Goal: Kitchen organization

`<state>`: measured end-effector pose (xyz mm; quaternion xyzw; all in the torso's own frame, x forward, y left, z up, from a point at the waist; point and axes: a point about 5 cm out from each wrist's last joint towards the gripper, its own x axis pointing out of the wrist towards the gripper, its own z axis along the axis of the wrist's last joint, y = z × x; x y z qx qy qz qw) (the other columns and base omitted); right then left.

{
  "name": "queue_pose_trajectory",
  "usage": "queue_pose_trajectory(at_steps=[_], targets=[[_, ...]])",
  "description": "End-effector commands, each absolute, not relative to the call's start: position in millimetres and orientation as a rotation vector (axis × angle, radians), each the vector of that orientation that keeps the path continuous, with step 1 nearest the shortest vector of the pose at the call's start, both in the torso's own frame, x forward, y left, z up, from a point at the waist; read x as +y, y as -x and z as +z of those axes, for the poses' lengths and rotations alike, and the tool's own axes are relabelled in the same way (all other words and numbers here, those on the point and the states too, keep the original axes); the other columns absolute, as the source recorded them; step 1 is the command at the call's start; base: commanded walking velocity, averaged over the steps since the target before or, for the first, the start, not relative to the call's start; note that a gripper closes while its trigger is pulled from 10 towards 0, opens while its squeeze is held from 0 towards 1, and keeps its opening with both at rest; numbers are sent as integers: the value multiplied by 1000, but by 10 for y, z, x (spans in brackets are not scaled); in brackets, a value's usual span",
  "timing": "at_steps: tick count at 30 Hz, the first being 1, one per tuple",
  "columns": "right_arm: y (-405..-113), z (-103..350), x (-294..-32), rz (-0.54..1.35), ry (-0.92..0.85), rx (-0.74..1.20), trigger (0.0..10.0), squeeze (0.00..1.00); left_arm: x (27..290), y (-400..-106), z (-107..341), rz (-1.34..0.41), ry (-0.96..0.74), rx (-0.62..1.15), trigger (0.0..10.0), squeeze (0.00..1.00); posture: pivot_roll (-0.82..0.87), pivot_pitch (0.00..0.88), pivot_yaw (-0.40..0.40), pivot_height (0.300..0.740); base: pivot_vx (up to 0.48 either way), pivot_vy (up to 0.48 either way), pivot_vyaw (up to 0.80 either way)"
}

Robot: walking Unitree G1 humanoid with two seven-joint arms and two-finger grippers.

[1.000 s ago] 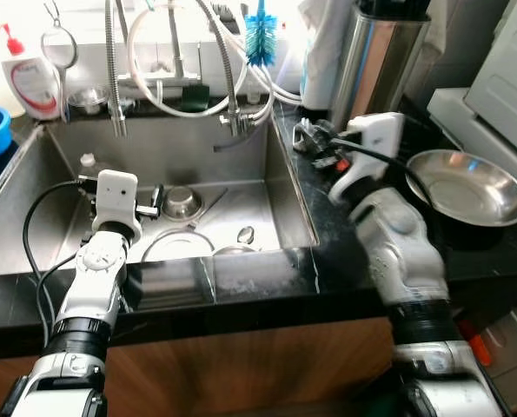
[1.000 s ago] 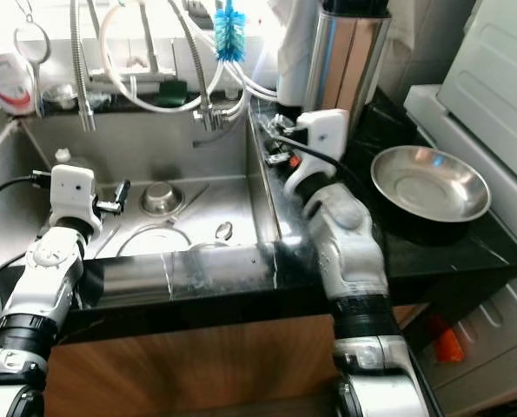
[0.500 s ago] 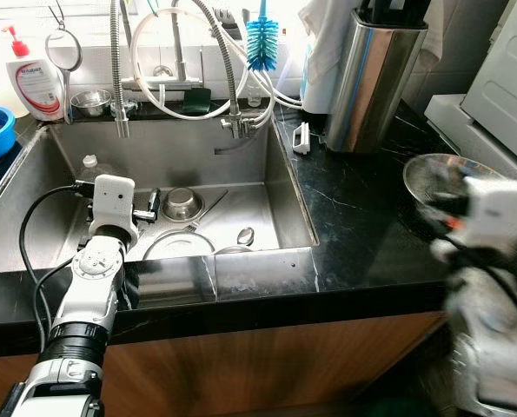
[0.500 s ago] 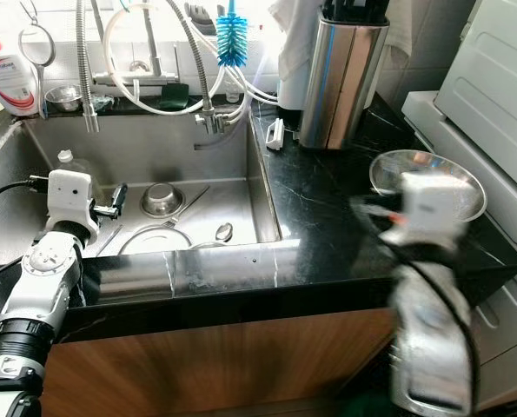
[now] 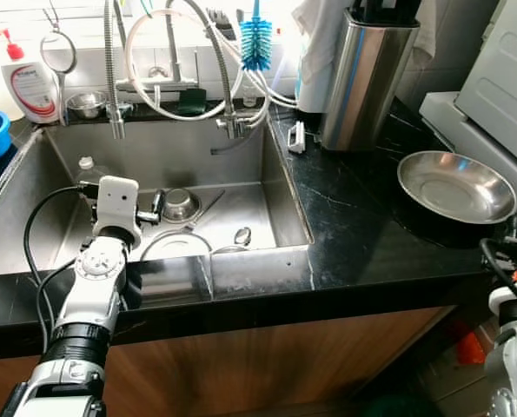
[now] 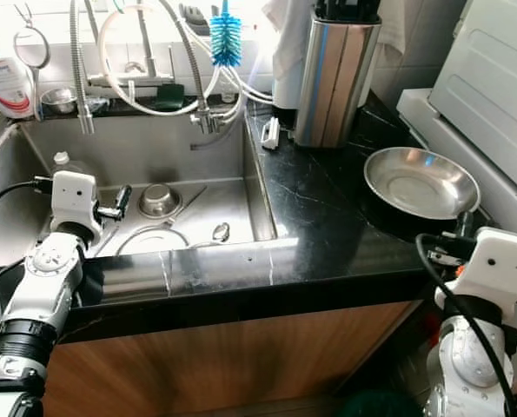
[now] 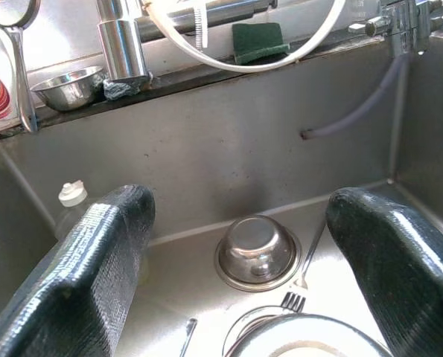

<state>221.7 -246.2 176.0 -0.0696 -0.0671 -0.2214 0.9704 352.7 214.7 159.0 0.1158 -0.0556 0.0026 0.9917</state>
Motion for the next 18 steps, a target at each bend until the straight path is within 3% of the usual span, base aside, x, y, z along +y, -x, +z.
queue_pose_trajectory(at_steps=[1, 10, 18], targets=[[-2183, 1771, -2449, -455, 143, -152, 10000, 0, 2127, -3508, 1606, -8, -220, -130, 10000, 0, 0, 50, -14, 740, 0, 0, 0], [-2171, 1701, -2415, -443, 162, -141, 10000, 0, 2209, -3454, 1709, 17, -208, -216, 10000, 0, 7, 37, -15, 740, 0, 0, 0], [-2171, 1679, -2363, -425, 170, -150, 10000, 0, 2358, -3363, 1890, 1, -348, -300, 10000, 0, 11, 14, -5, 740, 0, 0, 0]])
